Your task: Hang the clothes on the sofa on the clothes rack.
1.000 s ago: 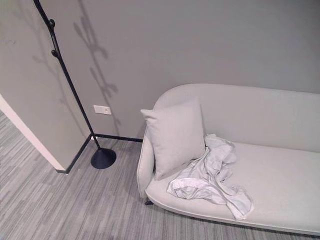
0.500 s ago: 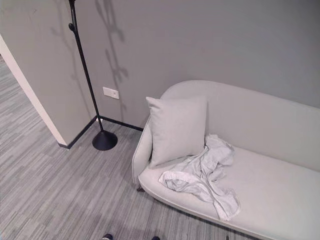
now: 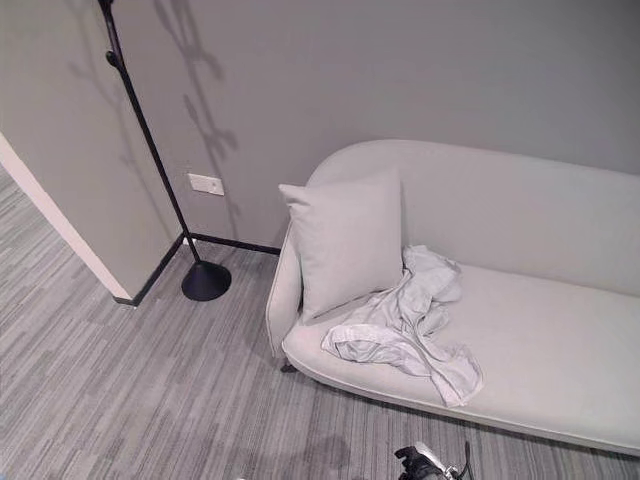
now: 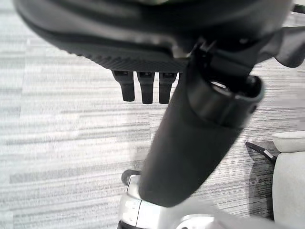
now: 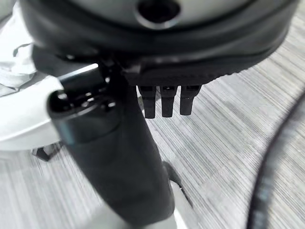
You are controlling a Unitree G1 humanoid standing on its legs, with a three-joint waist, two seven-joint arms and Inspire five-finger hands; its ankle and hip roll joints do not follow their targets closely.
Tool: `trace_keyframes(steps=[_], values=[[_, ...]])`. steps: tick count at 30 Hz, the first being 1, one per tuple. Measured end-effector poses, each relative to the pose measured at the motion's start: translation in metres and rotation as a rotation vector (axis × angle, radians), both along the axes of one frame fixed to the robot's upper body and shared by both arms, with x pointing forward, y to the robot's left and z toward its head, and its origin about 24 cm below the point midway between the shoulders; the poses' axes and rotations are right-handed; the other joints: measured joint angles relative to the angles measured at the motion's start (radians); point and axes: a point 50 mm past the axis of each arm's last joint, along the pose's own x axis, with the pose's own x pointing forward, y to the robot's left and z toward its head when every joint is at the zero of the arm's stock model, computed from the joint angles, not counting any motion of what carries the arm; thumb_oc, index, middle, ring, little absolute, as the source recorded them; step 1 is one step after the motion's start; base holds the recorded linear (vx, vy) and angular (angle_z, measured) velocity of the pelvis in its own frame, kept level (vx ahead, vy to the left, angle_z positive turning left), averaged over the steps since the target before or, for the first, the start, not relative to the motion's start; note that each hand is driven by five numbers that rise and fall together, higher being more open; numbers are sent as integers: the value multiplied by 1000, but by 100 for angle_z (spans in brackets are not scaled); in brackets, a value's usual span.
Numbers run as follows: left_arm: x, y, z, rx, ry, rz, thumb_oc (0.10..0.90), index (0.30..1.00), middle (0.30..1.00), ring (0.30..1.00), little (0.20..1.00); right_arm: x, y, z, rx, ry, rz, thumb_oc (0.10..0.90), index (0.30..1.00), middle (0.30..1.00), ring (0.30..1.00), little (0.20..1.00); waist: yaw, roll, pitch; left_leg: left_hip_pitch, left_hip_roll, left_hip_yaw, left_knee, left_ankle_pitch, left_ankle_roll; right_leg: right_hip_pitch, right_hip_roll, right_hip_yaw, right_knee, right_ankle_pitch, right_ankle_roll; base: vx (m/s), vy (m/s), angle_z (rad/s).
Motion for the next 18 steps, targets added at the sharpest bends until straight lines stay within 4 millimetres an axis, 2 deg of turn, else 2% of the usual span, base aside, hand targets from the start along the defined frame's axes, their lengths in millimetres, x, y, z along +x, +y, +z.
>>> trace_keyframes(steps=[1, 3, 5, 6, 8, 9, 10, 11, 12, 13, 15, 16, 17, 18], values=[[0, 0, 0, 6, -5, -6, 800, 900, 900, 900, 900, 3, -3, 3, -16, -27, 11, 800, 900, 900, 900, 900, 0, -2, 3, 2, 1, -1, -2, -1, -1, 20, -6, 35, -55, 7, 4, 53, -111, 13], [10, 0, 2, 8, -43, -21, 800, 900, 900, 900, 900, 18, -12, 15, -91, -112, 70, 800, 900, 900, 900, 900, -2, -14, 11, 11, 0, -5, -14, -8, -12, 50, -27, 38, -151, 75, -4, 59, -160, 9], [16, 2, 4, 17, -76, -16, 800, 900, 900, 900, 900, 26, -19, 25, -146, -166, 107, 800, 900, 900, 900, 900, -7, -39, 19, 27, -7, -33, -14, -29, -43, 103, -42, 40, -185, 186, -24, 66, -241, 30], [19, 2, 5, 21, -88, -7, 800, 900, 900, 900, 900, 29, -23, 29, -182, -193, 118, 800, 900, 900, 900, 900, -9, -56, 14, 21, 3, -55, -2, -46, -62, 114, -37, 39, -190, 166, -5, 88, -368, 31], [17, -1, 4, 9, -96, 13, 800, 900, 900, 900, 900, 35, -29, 37, -227, -219, 146, 800, 900, 900, 900, 900, -11, -36, 14, 23, 55, -84, 0, -58, -96, 132, 8, 36, -190, 158, -9, 130, -521, 49], [16, 1, 4, 14, -98, 24, 800, 900, 900, 900, 900, 34, -32, 40, -254, -237, 162, 800, 900, 900, 900, 900, -24, -46, 11, 21, 75, -124, -2, -63, -120, 150, 20, 18, -200, 131, -16, 135, -597, 73], [15, 3, 4, 19, -99, 32, 800, 900, 900, 900, 900, 37, -33, 44, -269, -258, 167, 800, 900, 900, 900, 900, -24, -68, 17, 21, 84, -139, -5, -63, -136, 161, 26, -4, -210, 96, -15, 94, -595, 63], [13, 1, 4, 17, -96, 52, 800, 900, 900, 900, 900, 41, -36, 46, -281, -269, 164, 800, 900, 900, 900, 900, -25, -63, 20, 21, 105, -148, -9, -65, -148, 170, 41, -25, -221, 96, -16, 63, -549, 51], [11, 0, 3, 16, -93, 83, 800, 900, 900, 900, 900, 44, -39, 50, -300, -294, 152, 800, 900, 900, 900, 900, -24, -63, 19, 14, 144, -176, -23, -61, -169, 179, 74, -64, -240, 94, -23, 46, -499, 57], [12, 1, 3, 29, -104, 97, 800, 900, 900, 900, 900, 45, -44, 54, -320, -310, 155, 800, 900, 900, 900, 900, -21, -65, 10, -5, 165, -197, -29, -63, -191, 166, 99, -79, -245, 94, -58, 53, -472, 61], [11, -4, 2, 28, -106, 105, 800, 900, 900, 900, 900, 52, -58, 66, -369, -349, 151, 800, 900, 900, 900, 900, -12, -50, 10, -40, 208, -222, -31, -55, -201, 148, 136, -107, -245, 89, -78, 12, -290, 43], [14, -7, 2, 28, -116, 104, 800, 900, 900, 900, 900, 57, -66, 73, -394, -370, 145, 800, 900, 900, 900, 900, -4, -45, 7, -61, 210, -232, -25, -50, -215, 134, 149, -117, -252, 98, -97, -45, -191, 66], [20, -12, 2, 26, -134, 80, 800, 900, 900, 900, 900, 62, -76, 83, -430, -401, 142, 800, 900, 900, 900, 900, -14, -37, 15, -116, 193, -247, 12, -28, -235, 130, 147, -152, -253, 105, -102, -52, -205, 107], [26, -15, 3, 27, -144, 43, 800, 900, 900, 900, 900, 64, -85, 92, -457, -424, 138, 800, 900, 900, 900, 900, -32, -31, 21, -148, 180, -252, 23, 2, -240, 124, 139, -199, -253, 101, -110, -58, -56, 118]])
